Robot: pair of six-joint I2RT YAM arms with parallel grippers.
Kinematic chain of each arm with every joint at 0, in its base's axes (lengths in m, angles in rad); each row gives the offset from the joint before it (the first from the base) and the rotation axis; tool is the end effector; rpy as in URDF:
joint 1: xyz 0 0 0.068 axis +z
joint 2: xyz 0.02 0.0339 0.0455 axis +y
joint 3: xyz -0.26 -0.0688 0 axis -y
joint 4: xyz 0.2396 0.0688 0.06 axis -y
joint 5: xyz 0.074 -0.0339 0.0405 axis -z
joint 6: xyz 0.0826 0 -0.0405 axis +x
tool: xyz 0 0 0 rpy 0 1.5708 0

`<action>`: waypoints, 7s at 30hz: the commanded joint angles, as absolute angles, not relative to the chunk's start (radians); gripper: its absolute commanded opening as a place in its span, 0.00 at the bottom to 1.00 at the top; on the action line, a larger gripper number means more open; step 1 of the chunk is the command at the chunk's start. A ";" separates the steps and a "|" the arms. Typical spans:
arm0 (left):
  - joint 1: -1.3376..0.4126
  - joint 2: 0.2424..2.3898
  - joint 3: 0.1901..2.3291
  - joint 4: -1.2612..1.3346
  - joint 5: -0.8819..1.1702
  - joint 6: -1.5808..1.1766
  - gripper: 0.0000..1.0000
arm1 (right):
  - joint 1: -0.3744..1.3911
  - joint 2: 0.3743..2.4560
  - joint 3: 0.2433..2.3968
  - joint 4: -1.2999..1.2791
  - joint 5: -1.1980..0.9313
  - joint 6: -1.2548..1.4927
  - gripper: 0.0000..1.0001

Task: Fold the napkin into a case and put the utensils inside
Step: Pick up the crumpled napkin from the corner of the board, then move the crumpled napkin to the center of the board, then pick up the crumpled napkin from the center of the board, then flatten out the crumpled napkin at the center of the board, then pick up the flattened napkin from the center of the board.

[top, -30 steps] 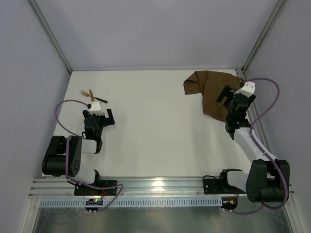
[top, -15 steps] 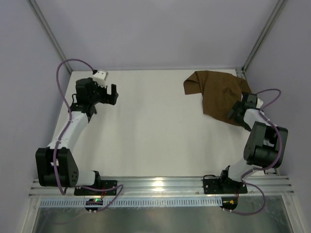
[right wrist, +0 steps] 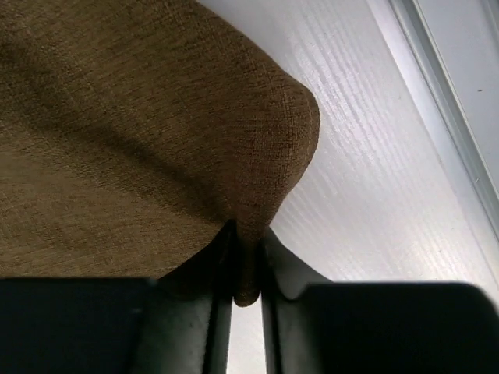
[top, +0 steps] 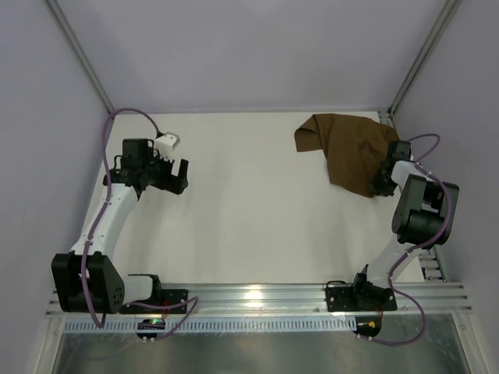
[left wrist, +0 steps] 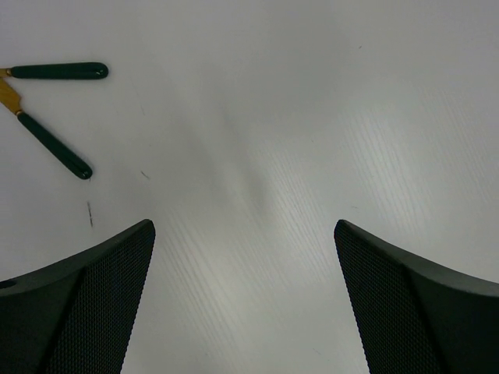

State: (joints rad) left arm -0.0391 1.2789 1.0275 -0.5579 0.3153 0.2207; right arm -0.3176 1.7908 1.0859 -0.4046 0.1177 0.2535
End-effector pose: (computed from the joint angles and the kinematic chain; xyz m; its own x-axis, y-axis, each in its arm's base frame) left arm 0.2962 -0.0372 0.2506 -0.6508 0.2337 -0.7224 0.4032 0.9126 -0.0680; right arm 0.3462 -0.1240 0.1180 -0.7333 0.5032 -0.4573 0.5616 0.8273 0.0098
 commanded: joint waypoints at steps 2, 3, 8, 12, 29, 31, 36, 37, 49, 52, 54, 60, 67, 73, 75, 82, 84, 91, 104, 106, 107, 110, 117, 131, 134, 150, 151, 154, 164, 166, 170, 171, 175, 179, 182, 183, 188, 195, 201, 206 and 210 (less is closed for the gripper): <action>-0.041 1.269 1.100 -0.626 0.337 0.212 0.99 | -0.319 1.827 1.094 -0.469 0.081 0.229 0.03; -0.041 1.270 1.101 -0.635 0.345 0.210 0.99 | -0.319 1.822 1.091 -0.466 0.069 0.230 0.03; -0.041 1.284 1.104 -0.666 0.353 0.216 0.99 | -0.258 1.711 1.080 -0.486 -0.012 0.252 0.03; -0.041 1.282 1.117 -0.699 0.376 0.210 0.99 | -0.043 1.561 1.167 -0.574 0.066 0.262 0.03; -0.040 1.172 1.468 -0.916 0.362 0.187 0.99 | 0.646 1.370 1.921 -0.433 -0.124 0.505 0.03; -0.040 1.173 1.483 -0.908 0.365 0.189 0.99 | 0.646 1.368 1.904 -0.387 -0.105 0.543 0.03; -0.040 1.187 1.435 -0.902 0.409 0.221 0.99 | 0.621 1.325 1.703 -0.330 0.003 0.618 0.03; -0.040 1.189 1.421 -0.907 0.431 0.232 0.99 | 0.608 1.312 1.571 -0.309 0.020 0.693 0.03; -0.205 1.282 1.166 -0.982 0.448 0.428 0.91 | 0.434 1.486 0.963 -0.077 -0.077 0.924 0.03; -0.375 1.186 1.082 -1.011 0.498 0.514 0.91 | 0.434 1.515 0.969 -0.101 -0.055 0.891 0.03; -0.487 1.097 1.017 -0.996 0.506 0.532 0.95 | 0.428 1.525 0.965 -0.107 -0.045 0.887 0.03; -0.886 1.201 0.933 -0.896 0.327 0.456 0.96 | 0.403 1.549 0.917 -0.084 -0.034 0.914 0.03; -1.241 1.408 0.835 -0.697 0.088 0.416 0.99 | 0.399 1.529 0.896 -0.115 0.000 0.902 0.03; -1.295 1.422 0.801 -0.581 0.118 0.405 0.98 | 0.399 1.487 0.870 -0.130 0.058 0.877 0.03; -1.302 1.434 0.782 -0.563 0.129 0.407 0.96 | 0.399 1.480 0.862 -0.135 0.075 0.870 0.03; -1.315 1.546 0.755 -0.512 0.083 0.425 0.66 | 0.390 1.460 0.862 -0.129 0.081 0.865 0.03; -1.315 1.551 0.752 -0.526 0.081 0.431 0.62 | 0.382 1.454 0.864 -0.133 0.074 0.862 0.03; -1.307 1.502 0.726 -0.548 -0.078 0.440 0.00 | 0.364 1.402 0.871 -0.164 0.077 0.813 0.03; -0.887 1.178 1.294 -0.902 -0.340 0.462 0.00 | 0.362 1.210 1.283 -0.480 0.015 0.647 0.03; -0.864 1.169 1.394 -0.926 -0.383 0.453 0.00 | 0.362 1.160 1.348 -0.546 0.015 0.641 0.03; -0.856 1.158 1.495 -0.939 -0.411 0.449 0.00 | 0.362 1.143 1.403 -0.566 0.015 0.638 0.03; -0.842 1.135 1.673 -0.988 -0.454 0.448 0.00 | 0.364 1.048 1.463 -0.630 -0.021 0.638 0.03; -0.841 1.081 1.929 -0.980 -0.609 0.488 0.00 | 0.364 0.836 1.434 -0.690 -0.078 0.727 0.03; -0.496 1.403 1.873 -0.709 -0.390 0.491 0.00 | 0.210 1.257 1.402 -0.307 -0.224 0.880 0.03; -0.399 1.529 1.961 -0.612 -0.380 0.485 0.00 | 0.186 1.437 1.609 -0.313 -0.163 0.855 0.03; -0.354 1.740 2.108 -0.479 -0.223 0.566 0.00 | 0.014 1.585 1.888 -0.351 -0.187 0.821 0.03; -0.354 1.670 2.014 -0.451 -0.137 0.575 0.00 | 0.014 1.548 1.799 -0.325 -0.187 0.815 0.03; -0.354 1.582 1.722 -0.426 -0.063 0.601 0.00 | 0.014 1.418 1.431 -0.220 -0.183 0.816 0.03; -0.371 1.500 1.001 -0.362 0.066 0.660 0.00 | 0.032 1.292 0.594 -0.008 -0.202 0.933 0.14; -0.373 1.494 0.964 -0.377 0.089 0.658 0.00 | 0.037 1.272 0.510 -0.008 -0.203 0.948 0.23; -0.380 1.439 0.888 -0.419 0.113 0.681 0.01 | 0.045 1.117 0.419 -0.073 -0.143 0.960 0.58; -0.380 1.428 0.878 -0.428 0.135 0.684 0.02 | 0.044 1.073 0.419 -0.106 -0.118 0.947 0.61; -0.383 1.378 0.847 -0.507 0.193 0.683 0.08 | 0.046 0.850 0.475 -0.292 -0.005 0.852 0.64; -0.388 1.324 0.822 -0.563 0.218 0.649 0.08 | 0.054 0.802 0.567 -0.426 -0.029 0.747 0.64; -0.390 1.266 0.799 -0.604 0.222 0.634 0.06 | 0.109 0.845 0.595 -0.512 -0.047 0.678 0.64; -0.390 1.250 0.792 -0.610 0.222 0.626 0.06 | 0.136 0.885 0.606 -0.531 -0.049 0.660 0.64; -0.393 1.178 0.779 -0.655 0.197 0.578 0.04 | 0.459 1.014 0.803 -0.741 -0.012 0.548 0.62; -0.385 1.183 0.787 -0.612 0.130 0.502 0.00 | 0.662 1.157 1.026 -0.948 -0.055 0.173 0.51; -0.371 1.235 0.802 -0.615 0.149 0.454 0.00 | 0.721 1.028 0.918 -0.711 -0.136 -0.262 0.52; -0.370 1.226 0.799 -0.623 0.163 0.439 0.00 | 0.771 0.881 0.700 -0.713 -0.302 -0.547 0.54; -0.370 1.223 0.799 -0.638 0.170 0.443 0.00 | 0.816 0.873 0.631 -0.704 -0.258 -0.595 0.54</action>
State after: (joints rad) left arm -0.3763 1.2350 0.7799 -0.6285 0.1501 0.4572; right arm 0.7971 0.8700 0.6540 -0.7414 -0.2401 -0.4511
